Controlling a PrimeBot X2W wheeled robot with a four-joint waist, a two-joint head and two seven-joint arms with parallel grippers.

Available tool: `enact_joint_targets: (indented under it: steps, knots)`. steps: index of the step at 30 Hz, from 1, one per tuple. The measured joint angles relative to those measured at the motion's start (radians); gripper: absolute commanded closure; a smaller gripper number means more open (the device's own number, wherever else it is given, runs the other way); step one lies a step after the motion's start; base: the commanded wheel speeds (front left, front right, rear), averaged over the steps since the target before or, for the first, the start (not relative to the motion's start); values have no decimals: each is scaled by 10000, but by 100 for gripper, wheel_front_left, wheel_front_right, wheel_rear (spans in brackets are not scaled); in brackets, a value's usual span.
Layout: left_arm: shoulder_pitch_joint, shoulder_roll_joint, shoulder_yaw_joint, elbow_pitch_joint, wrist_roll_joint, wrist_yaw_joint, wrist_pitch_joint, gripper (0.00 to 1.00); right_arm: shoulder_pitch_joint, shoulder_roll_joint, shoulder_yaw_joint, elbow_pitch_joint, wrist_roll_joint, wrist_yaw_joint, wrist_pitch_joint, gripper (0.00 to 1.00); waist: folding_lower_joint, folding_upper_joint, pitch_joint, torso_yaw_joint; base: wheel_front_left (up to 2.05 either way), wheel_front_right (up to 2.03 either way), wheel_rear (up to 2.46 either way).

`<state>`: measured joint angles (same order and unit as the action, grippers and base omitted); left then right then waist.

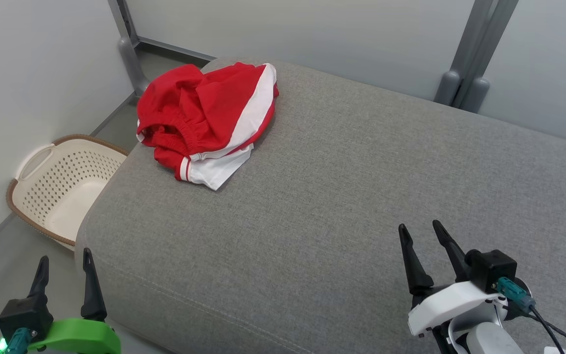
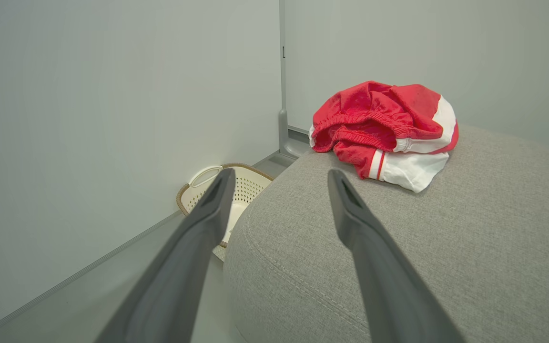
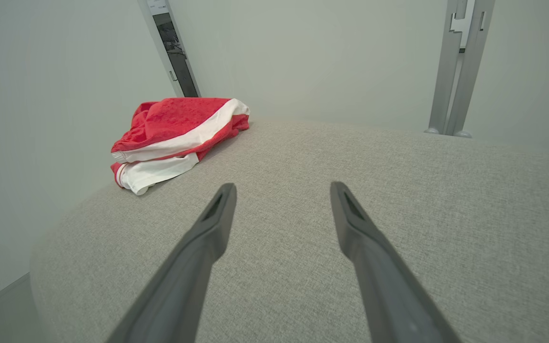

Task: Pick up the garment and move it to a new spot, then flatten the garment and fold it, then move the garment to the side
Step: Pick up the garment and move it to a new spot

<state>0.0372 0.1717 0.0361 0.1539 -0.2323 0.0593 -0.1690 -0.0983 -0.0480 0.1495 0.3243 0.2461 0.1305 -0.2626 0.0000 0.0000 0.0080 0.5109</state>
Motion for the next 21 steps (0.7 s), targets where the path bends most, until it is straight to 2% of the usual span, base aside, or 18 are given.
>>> enact_joint_targets:
  steps: [5,9,16,21]
  knots:
    - [-34,-4,-69,134,-40,19,6,0,0,2,-121,38,-36,0,0,0,0,0,-25,-52,0,0,0]
    - [-469,127,-44,274,-173,-128,17,0,24,0,-268,-21,-144,0,0,0,0,0,-50,-193,0,0,0]
    - [-2168,635,188,539,-535,-510,-38,0,-170,6,-476,-77,-625,0,-2,0,0,0,221,-783,0,0,0]
    - [-3697,1057,403,1005,-846,-840,-130,0,-647,-27,-982,-407,-1185,0,27,0,0,0,846,-1324,0,0,0]
